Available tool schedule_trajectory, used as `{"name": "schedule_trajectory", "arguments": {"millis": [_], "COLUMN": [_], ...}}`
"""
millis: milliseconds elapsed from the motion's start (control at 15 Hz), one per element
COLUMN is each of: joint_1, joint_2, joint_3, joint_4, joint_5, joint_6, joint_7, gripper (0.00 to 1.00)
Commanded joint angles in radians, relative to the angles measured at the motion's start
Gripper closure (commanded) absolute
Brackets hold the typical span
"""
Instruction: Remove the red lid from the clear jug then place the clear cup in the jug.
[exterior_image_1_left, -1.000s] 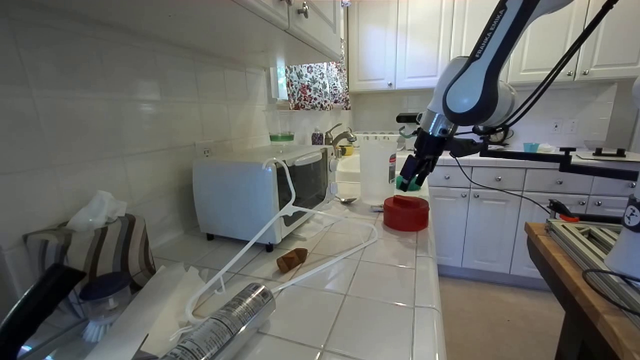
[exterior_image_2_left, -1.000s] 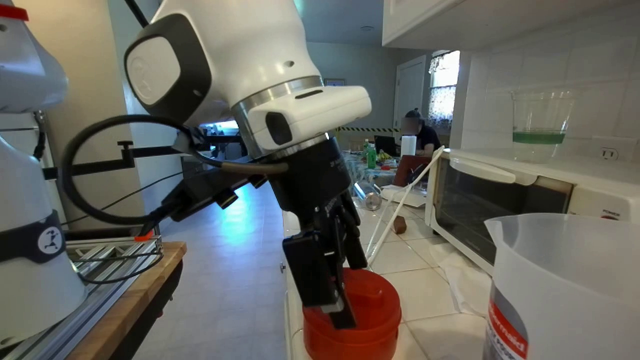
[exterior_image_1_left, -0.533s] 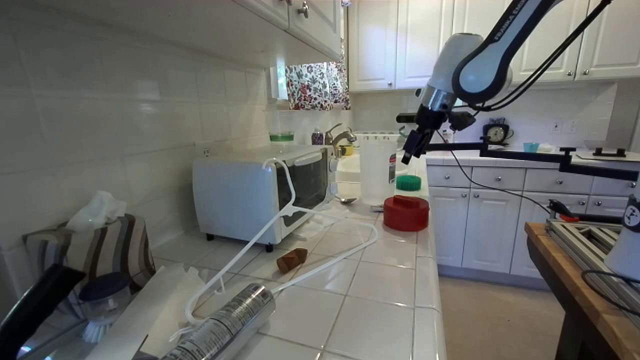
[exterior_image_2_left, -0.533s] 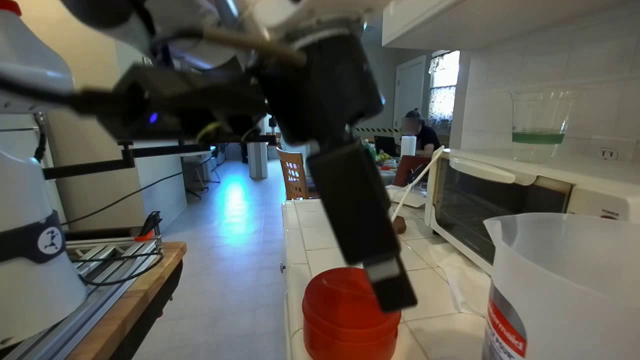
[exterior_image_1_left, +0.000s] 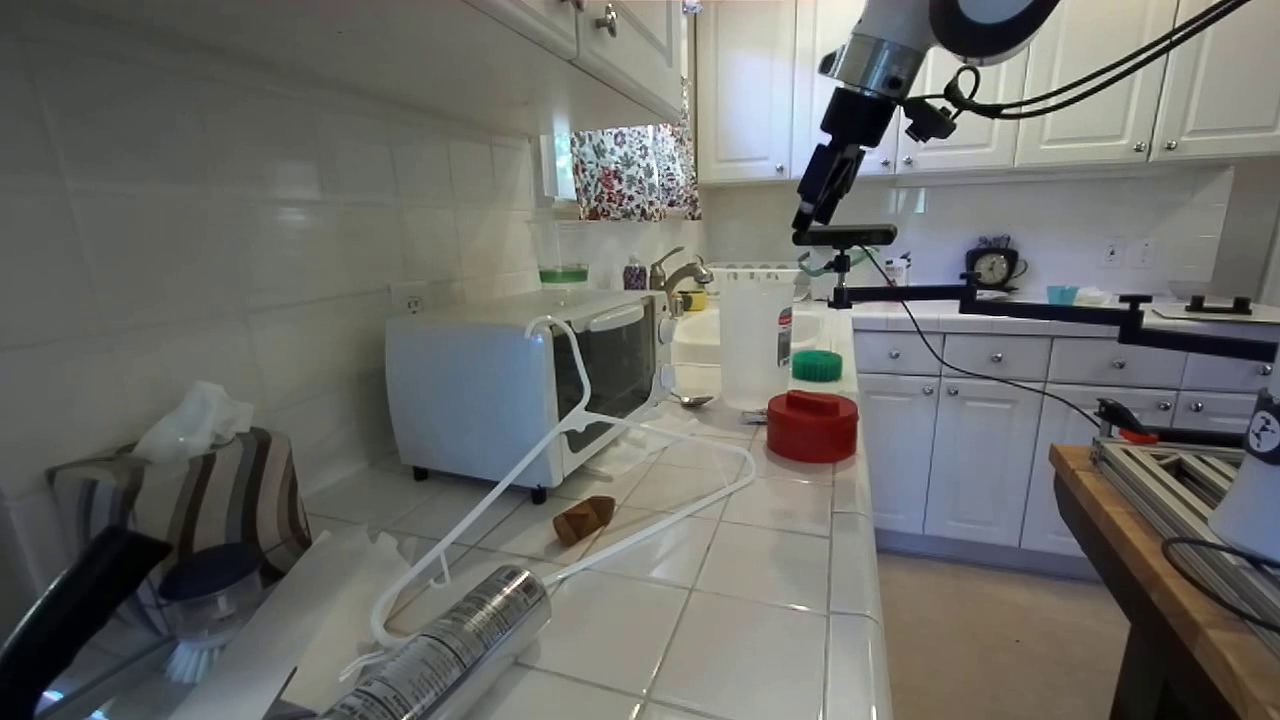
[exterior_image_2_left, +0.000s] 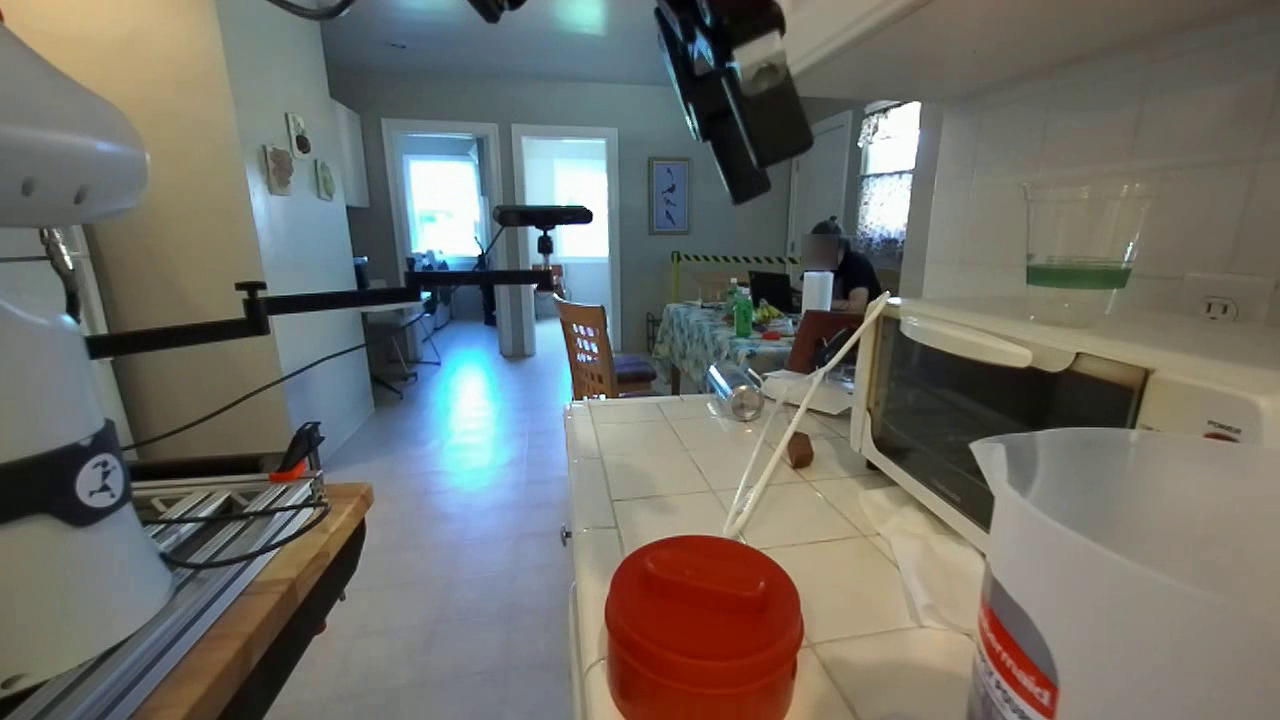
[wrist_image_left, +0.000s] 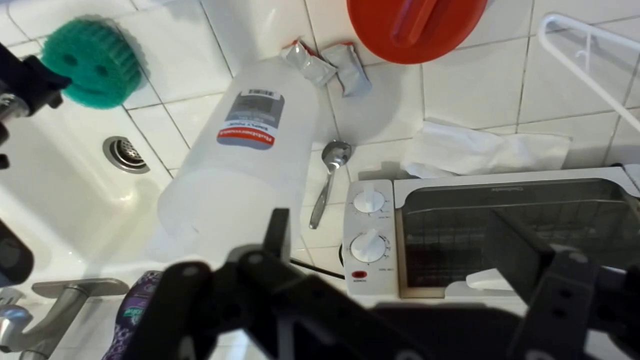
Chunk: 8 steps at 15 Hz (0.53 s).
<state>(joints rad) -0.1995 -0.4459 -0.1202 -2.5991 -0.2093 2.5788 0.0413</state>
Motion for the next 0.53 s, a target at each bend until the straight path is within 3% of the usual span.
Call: {"name": "schedule_trajectory", "arguments": {"millis": [0,467], "joint_1": [0.016,0.037], "joint_2": [0.019,0.18], "joint_3": [-0.004,-0.008], "joint_4": [0.005,0.036], "joint_5": [0.052,0.175], "joint_6": [0.043,0.387], "joint_7": [-0.01,0.02], "gripper": [0.0,0.0]}}
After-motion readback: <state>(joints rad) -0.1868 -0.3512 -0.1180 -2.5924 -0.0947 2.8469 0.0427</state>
